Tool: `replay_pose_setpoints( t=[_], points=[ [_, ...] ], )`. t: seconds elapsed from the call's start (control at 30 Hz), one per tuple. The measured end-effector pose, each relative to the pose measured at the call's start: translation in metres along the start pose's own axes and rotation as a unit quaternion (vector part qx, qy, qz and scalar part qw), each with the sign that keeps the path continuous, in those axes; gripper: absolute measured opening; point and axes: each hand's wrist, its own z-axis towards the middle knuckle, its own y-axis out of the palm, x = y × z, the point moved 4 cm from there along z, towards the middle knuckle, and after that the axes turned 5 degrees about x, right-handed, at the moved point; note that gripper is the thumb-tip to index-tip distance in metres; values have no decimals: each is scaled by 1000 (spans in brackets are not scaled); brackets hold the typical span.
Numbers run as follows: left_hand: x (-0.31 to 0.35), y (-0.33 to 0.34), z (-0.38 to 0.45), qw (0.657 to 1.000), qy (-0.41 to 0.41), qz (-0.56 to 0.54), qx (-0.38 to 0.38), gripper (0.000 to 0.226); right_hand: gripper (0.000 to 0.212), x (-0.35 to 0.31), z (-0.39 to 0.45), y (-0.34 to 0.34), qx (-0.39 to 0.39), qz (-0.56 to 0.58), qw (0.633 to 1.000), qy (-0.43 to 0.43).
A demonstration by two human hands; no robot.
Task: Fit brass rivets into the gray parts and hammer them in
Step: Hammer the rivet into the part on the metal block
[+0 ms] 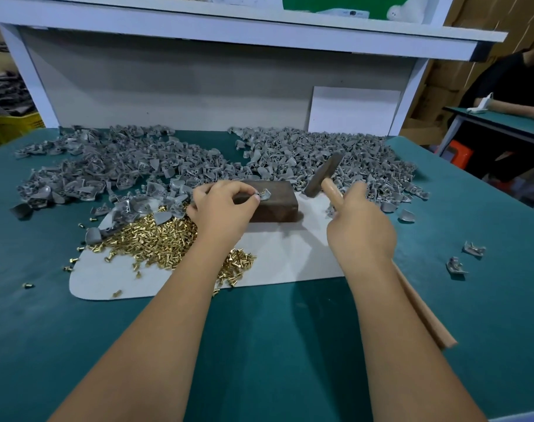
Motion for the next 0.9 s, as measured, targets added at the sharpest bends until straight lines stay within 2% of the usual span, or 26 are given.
replay_pose_setpoints(
  t=[0.13,0.33,0.43,0.57,0.73,0.83,0.9],
  points=[
    [1,1,0,1000,7,15,3,12,30,-11,-4,-17,69,68,993,-66],
    [2,2,0,999,32,30,17,17,47,-33,-16,-24,71,71,983,-151],
    [2,4,-1,999,33,26,24,19,54,-37,-19,-24,69,61,982,-163],
    [0,5,1,999,28,26,26,11,54,-42,-23,-16,7,23,981,-193],
    [-1,7,1,998,34,30,44,11,64,-43,-26,-24,72,70,980,-170],
    [-4,8,4,999,27,37,30,13,65,-46,-29,-17,38,38,980,-194],
    [-5,8,4,998,26,42,28,14,65,-46,-29,-18,44,42,981,-182]
  ],
)
